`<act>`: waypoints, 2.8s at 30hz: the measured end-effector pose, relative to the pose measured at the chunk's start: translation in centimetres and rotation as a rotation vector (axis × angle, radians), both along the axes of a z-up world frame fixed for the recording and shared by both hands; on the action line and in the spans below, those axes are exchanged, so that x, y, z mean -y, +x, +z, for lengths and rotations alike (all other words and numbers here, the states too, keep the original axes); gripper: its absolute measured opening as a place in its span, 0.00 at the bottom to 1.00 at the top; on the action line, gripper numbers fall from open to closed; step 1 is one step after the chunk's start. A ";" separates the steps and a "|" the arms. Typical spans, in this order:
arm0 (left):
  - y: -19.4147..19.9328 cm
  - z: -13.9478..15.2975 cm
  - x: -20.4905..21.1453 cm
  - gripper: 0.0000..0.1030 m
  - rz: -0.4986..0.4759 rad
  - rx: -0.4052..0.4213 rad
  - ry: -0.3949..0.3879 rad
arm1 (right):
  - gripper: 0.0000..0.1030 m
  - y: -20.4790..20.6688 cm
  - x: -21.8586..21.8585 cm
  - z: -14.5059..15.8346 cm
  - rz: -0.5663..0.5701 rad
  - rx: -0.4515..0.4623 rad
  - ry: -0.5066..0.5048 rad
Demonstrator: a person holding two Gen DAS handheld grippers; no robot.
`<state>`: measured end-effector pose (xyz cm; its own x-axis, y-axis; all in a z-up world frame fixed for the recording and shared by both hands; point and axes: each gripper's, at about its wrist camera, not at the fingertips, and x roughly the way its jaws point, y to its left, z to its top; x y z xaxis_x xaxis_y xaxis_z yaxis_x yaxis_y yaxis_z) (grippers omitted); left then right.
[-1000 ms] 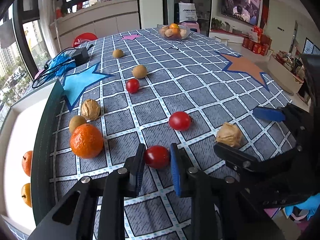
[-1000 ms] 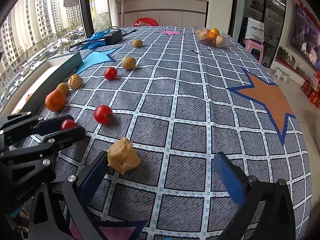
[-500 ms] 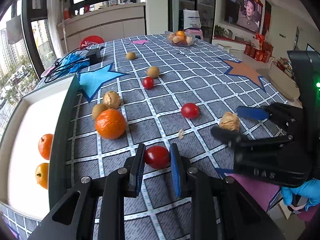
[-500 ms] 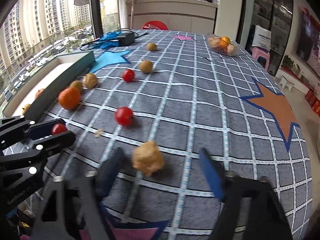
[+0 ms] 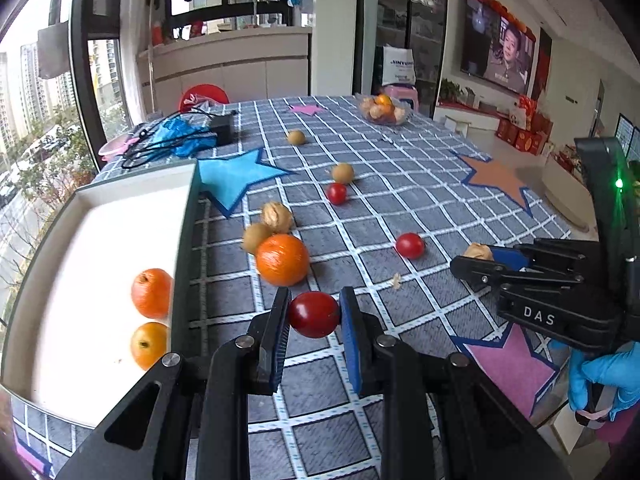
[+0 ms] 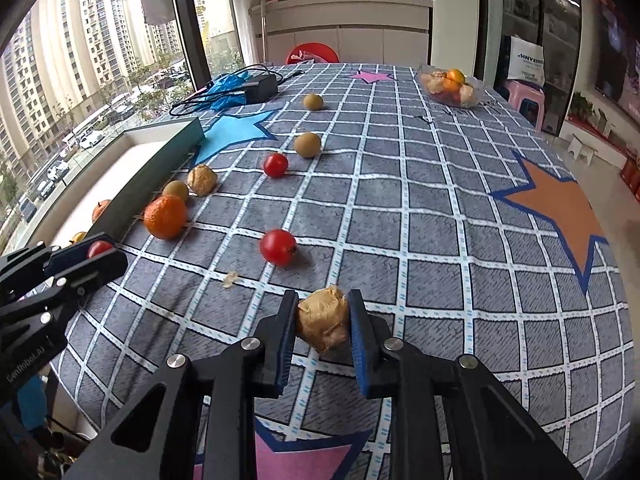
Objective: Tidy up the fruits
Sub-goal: 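Grasp a red cherry tomato with the left gripper while the right grasps a tan husk fruit, then carry the tomato and husk fruit into the white tray and open both grippers, then withdraw both open tools from the tray toward the remaining fruits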
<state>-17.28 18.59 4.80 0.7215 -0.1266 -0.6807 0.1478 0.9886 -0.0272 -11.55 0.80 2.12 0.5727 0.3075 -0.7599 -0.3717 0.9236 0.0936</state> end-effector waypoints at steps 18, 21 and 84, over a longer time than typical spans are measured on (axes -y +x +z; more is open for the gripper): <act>-0.6 1.4 -6.1 0.26 0.097 0.058 -0.042 | 0.25 0.3 -2.6 2.4 0.037 -0.016 0.074; -0.7 1.4 -7.2 0.26 0.115 0.062 -0.049 | 0.25 0.3 -4.1 2.9 0.067 -0.009 0.066; -0.7 0.0 -17.0 0.79 0.409 0.052 -0.045 | 1.00 2.4 -17.9 5.1 0.259 0.013 0.104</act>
